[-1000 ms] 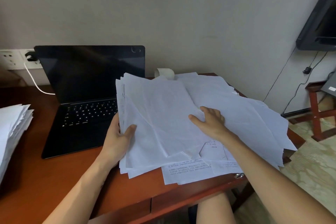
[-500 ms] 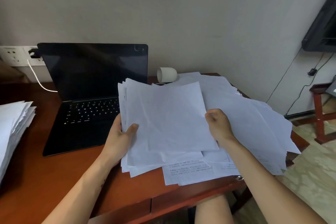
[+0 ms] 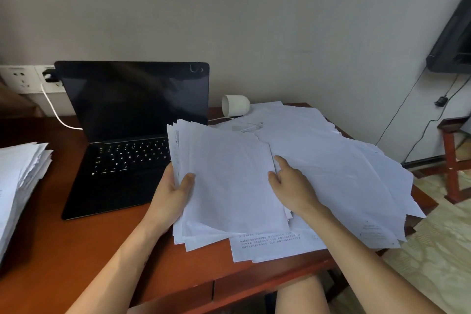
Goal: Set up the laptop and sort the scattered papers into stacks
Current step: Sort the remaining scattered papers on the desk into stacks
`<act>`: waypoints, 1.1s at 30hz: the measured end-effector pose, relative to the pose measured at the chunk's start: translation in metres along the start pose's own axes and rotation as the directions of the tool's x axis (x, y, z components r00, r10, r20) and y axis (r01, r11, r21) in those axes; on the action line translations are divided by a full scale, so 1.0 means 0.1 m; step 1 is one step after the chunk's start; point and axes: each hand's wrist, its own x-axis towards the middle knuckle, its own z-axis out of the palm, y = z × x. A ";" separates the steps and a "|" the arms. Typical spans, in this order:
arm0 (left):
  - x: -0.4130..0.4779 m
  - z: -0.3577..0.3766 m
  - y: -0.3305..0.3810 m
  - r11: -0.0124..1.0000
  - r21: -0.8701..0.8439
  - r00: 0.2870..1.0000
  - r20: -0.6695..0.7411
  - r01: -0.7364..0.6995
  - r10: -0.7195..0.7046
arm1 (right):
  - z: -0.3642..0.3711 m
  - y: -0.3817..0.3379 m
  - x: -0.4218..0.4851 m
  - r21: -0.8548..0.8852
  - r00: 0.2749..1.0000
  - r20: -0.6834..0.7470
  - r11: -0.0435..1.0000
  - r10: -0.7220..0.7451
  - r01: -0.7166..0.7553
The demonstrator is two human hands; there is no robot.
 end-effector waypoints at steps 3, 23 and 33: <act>-0.02 0.00 0.03 1.000 0.012 0.999 0.043 -0.002 0.002 | 0.00 -0.05 -0.01 -0.210 0.999 -0.031 0.977 0.019 -0.025; -0.22 -0.20 0.25 0.996 -0.089 1.000 0.026 0.000 0.003 | -0.01 -0.32 -0.01 0.311 1.000 0.001 0.950 -0.023 0.021; -0.48 -0.61 0.58 0.971 0.122 0.966 -0.134 -0.206 0.222 | -0.16 -1.12 -0.14 0.849 0.990 0.036 0.526 -0.135 0.041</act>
